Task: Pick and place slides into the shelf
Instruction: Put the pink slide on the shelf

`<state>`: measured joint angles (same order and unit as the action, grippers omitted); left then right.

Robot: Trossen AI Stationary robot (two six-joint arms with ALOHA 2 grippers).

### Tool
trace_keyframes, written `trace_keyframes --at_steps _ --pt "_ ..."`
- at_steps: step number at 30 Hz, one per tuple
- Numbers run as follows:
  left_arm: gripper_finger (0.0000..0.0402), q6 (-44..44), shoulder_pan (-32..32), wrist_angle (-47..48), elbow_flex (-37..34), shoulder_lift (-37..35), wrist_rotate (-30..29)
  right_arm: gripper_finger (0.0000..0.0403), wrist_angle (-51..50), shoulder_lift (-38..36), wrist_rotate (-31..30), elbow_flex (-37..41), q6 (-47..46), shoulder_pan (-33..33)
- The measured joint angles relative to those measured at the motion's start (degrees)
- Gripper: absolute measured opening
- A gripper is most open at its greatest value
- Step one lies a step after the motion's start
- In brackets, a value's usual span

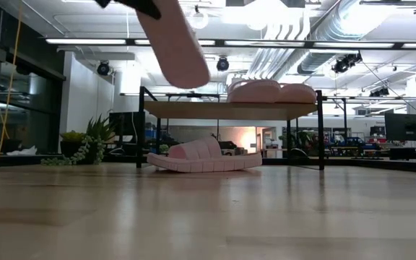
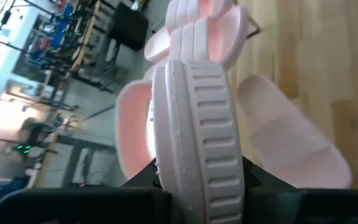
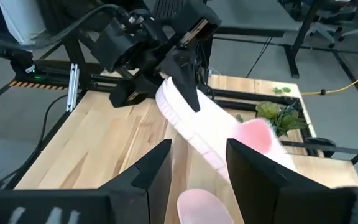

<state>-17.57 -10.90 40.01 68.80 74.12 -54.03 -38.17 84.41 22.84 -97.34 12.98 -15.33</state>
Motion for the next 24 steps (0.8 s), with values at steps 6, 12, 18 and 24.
trace_keyframes --at_steps 6,12,18,24 --pt "0.0054 -0.04 0.01 1.38 -0.09 2.4 -5.1 0.0142 0.07 1.11 0.53 0.0 0.14 0.0" --pt "0.0054 0.11 0.99 2.29 -0.01 4.55 -7.52 0.0142 0.47 1.81 0.78 0.01 0.17 0.38" --pt "0.0057 0.33 5.12 5.28 -0.13 6.03 -7.62 0.0142 1.57 1.98 1.01 0.0 0.58 0.76" --pt "0.0055 -0.51 10.26 4.68 0.07 7.17 -5.24 0.0142 1.33 1.98 0.99 0.0 0.55 0.87"
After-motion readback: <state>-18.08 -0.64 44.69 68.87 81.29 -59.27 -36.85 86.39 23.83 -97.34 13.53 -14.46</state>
